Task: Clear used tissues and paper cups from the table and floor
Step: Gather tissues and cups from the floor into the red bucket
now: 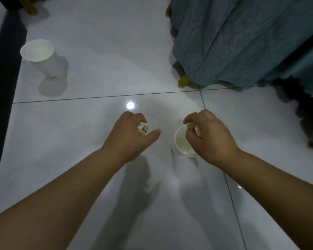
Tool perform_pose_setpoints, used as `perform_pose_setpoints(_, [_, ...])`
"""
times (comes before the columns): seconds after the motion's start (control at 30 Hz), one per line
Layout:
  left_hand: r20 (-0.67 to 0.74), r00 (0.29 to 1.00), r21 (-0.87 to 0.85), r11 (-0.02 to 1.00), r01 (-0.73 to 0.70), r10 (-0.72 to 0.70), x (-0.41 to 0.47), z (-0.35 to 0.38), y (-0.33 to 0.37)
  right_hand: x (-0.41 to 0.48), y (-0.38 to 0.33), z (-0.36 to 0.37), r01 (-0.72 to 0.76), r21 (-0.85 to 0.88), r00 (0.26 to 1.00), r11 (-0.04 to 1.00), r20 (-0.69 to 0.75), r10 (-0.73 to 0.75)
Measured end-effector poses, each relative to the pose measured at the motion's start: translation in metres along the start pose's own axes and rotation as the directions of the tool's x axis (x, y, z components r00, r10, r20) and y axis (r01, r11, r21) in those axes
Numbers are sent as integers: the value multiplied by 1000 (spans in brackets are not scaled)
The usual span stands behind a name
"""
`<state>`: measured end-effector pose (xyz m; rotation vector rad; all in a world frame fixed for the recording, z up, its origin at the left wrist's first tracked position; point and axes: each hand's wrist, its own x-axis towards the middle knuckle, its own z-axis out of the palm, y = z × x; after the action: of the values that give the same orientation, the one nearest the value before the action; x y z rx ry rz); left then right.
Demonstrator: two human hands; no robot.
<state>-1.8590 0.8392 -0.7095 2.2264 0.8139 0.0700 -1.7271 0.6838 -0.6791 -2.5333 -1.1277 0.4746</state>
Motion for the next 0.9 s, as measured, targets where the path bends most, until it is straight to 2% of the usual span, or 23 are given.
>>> perform_pose_setpoints(0.13, [-40, 999, 23, 1000, 7, -6, 4, 3, 17, -12, 23, -1, -71, -96, 991, 993, 108, 81])
perform_pose_setpoints(0.27, [-56, 997, 45, 997, 56, -54, 0, 12, 15, -11, 33, 13, -135, -117, 962, 984, 224, 159])
perform_pose_setpoints(0.37, [-38, 993, 28, 993, 115, -114, -3, 15, 11, -9, 36, 27, -98, -199, 939, 975, 306, 157])
perform_pose_setpoints(0.47, [-34, 984, 26, 984, 174, -173, 0, 14, 9, -4, 39, 34, -32, -279, 942, 960, 313, 122])
perform_pose_setpoints(0.73, [-72, 973, 125, 966, 227, -219, 6, -20, 29, 32, 25, -14, -16, -129, 939, 991, 340, 60])
perform_pose_setpoints(0.9, [-85, 940, 13, 943, 331, -329, -6, -66, 64, 44, -5, -65, 50, -28, 955, 998, 294, -39])
